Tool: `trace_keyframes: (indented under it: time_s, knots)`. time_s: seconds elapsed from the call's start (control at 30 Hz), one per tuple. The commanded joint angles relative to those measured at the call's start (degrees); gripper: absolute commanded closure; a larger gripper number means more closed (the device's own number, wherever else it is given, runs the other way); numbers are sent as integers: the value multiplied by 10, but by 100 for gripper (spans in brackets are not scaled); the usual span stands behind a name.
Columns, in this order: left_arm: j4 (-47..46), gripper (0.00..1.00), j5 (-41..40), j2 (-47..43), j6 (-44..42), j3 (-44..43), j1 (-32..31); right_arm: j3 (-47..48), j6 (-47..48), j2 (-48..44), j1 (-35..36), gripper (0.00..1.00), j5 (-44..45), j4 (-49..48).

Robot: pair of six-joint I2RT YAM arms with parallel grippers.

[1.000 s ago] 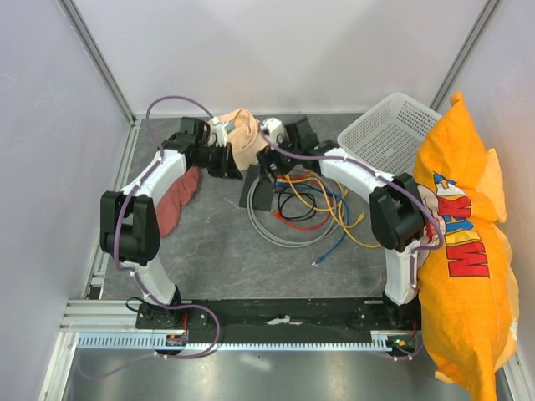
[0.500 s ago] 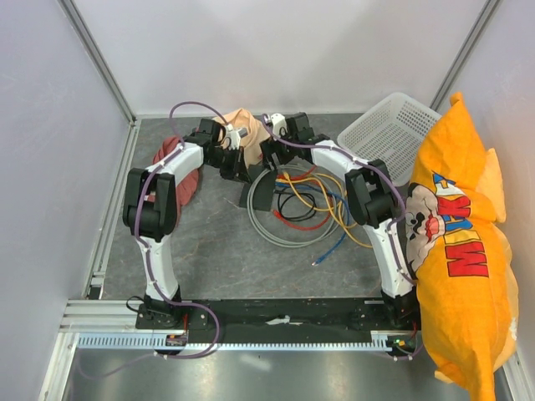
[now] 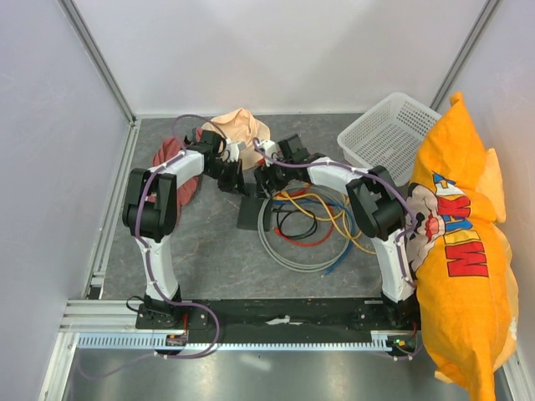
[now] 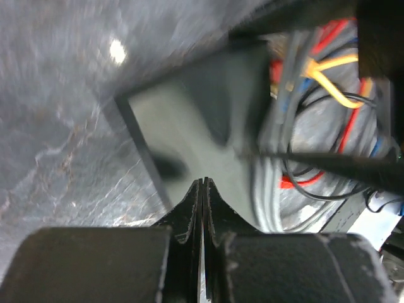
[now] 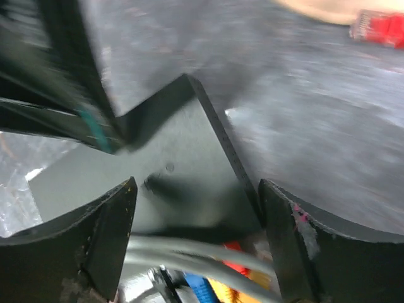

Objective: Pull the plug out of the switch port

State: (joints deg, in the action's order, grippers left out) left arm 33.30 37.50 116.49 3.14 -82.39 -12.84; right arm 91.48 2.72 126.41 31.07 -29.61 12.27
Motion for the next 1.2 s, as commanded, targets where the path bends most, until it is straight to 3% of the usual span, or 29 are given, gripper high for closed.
trace_keyframes:
  time_s: [0.0,0.13,0.3,0.47,0.77,1.03,1.17]
  knots:
    - [-4,98,-19,-42,6,14,2,17,-9,-21,14,13,-9,11]
    - [-1,98,-19,-39,-8,-4,1,37,-23,-19,-27,10,-24,19]
    - [8,98,-14,-32,-12,-18,1,77,-2,9,-79,12,-114,46]
    - [12,98,-7,-22,-19,-22,1,113,103,13,-84,12,-231,156]
    - [12,98,-11,-18,-30,-30,-3,116,250,23,-65,16,-114,212]
    - [13,98,-15,-17,-30,-19,-12,127,287,25,-73,23,-86,249]
    - [13,98,-15,-14,-44,-15,-21,133,291,34,-78,33,-84,263]
